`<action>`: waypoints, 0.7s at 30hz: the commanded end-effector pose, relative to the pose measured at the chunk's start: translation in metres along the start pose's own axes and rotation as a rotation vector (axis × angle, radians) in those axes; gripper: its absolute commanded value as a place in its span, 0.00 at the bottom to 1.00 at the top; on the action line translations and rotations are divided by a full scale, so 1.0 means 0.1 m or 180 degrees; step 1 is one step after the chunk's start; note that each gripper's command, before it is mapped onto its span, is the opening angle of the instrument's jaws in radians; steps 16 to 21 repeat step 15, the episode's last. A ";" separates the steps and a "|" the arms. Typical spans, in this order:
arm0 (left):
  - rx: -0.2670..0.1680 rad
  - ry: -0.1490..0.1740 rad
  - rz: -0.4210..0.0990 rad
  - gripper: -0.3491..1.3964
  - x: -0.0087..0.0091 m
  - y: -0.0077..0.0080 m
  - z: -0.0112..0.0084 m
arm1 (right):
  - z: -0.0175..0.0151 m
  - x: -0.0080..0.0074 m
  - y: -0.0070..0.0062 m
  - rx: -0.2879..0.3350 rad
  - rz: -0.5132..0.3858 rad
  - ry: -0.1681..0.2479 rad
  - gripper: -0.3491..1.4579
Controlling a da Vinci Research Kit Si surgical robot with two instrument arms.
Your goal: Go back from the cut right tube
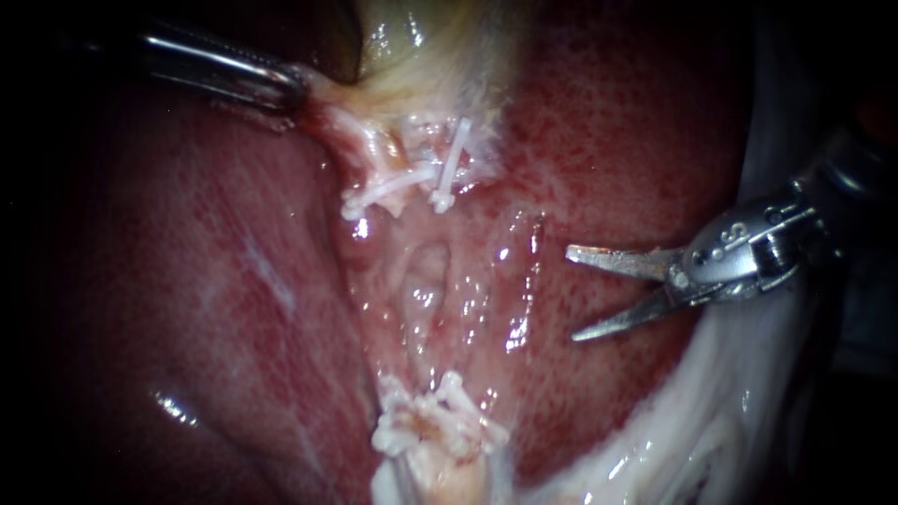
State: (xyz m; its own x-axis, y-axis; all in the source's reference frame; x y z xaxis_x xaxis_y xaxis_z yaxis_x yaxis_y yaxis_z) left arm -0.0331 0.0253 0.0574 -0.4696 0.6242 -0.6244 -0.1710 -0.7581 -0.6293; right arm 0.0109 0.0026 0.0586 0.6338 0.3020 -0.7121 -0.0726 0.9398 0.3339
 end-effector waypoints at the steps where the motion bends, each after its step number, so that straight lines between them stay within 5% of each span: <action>1: -0.0001 -0.0006 0.0007 0.00 -0.003 -0.001 0.005 | 0.000 0.000 0.000 0.0006 -0.0001 0.0004 0.99; 6: -0.0034 -0.0026 -0.0017 0.00 -0.017 -0.005 0.023 | 0.000 0.000 0.000 0.0015 0.0000 0.0007 0.99; 21: -0.0053 -0.0027 -0.0022 0.00 -0.013 -0.007 0.018 | 0.001 0.002 0.001 0.0070 0.0004 0.0040 0.99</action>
